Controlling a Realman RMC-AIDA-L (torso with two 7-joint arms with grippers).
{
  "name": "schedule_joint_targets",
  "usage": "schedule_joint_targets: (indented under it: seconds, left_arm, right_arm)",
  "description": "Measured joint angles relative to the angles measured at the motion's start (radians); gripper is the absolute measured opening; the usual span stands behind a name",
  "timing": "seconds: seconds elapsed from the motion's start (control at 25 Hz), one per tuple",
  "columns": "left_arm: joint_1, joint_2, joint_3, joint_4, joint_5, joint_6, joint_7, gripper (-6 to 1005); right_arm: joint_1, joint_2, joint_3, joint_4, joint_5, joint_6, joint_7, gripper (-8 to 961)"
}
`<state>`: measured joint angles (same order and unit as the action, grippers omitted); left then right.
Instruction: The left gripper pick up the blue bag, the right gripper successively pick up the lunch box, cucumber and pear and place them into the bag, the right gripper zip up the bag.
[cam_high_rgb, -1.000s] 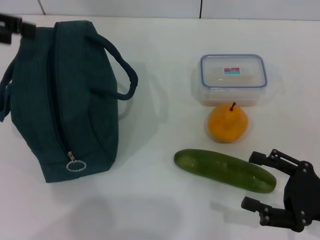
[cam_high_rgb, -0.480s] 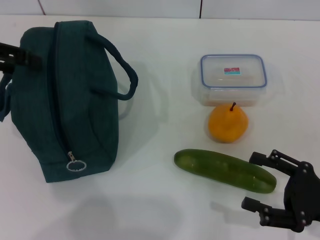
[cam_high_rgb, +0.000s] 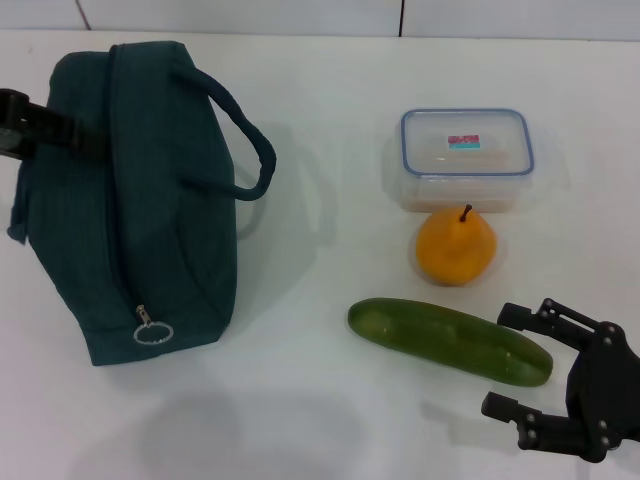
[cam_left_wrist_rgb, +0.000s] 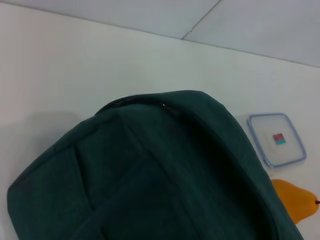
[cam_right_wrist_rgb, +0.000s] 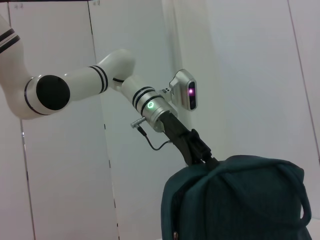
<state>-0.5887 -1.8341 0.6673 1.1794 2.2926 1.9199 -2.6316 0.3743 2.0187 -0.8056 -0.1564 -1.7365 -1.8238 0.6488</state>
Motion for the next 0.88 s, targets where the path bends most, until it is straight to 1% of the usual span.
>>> schedule_joint_targets:
  seconds: [0.32, 0.56, 0.68, 0.88]
  left_arm:
    - [0.001, -0.004, -0.005, -0.006, 0.006, -0.018, 0.054, 574]
    - [-0.001, 0.0, -0.005, -0.004, 0.015, -0.023, 0.063, 366]
    - [-0.001, -0.004, 0.002, -0.001, 0.015, -0.022, 0.072, 145]
    - [-0.006, -0.007, 0.006, -0.006, -0.016, -0.014, 0.073, 116]
  right_arm:
    - [0.0, 0.0, 0.0, 0.001, 0.0, 0.005, 0.0, 859]
    - [-0.001, 0.0, 0.0, 0.01, 0.0, 0.007, 0.0, 860]
    - [-0.001, 0.0, 0.0, 0.011, 0.002, 0.008, 0.0, 860]
    - [-0.003, 0.0, 0.0, 0.012, 0.013, 0.006, 0.0, 860]
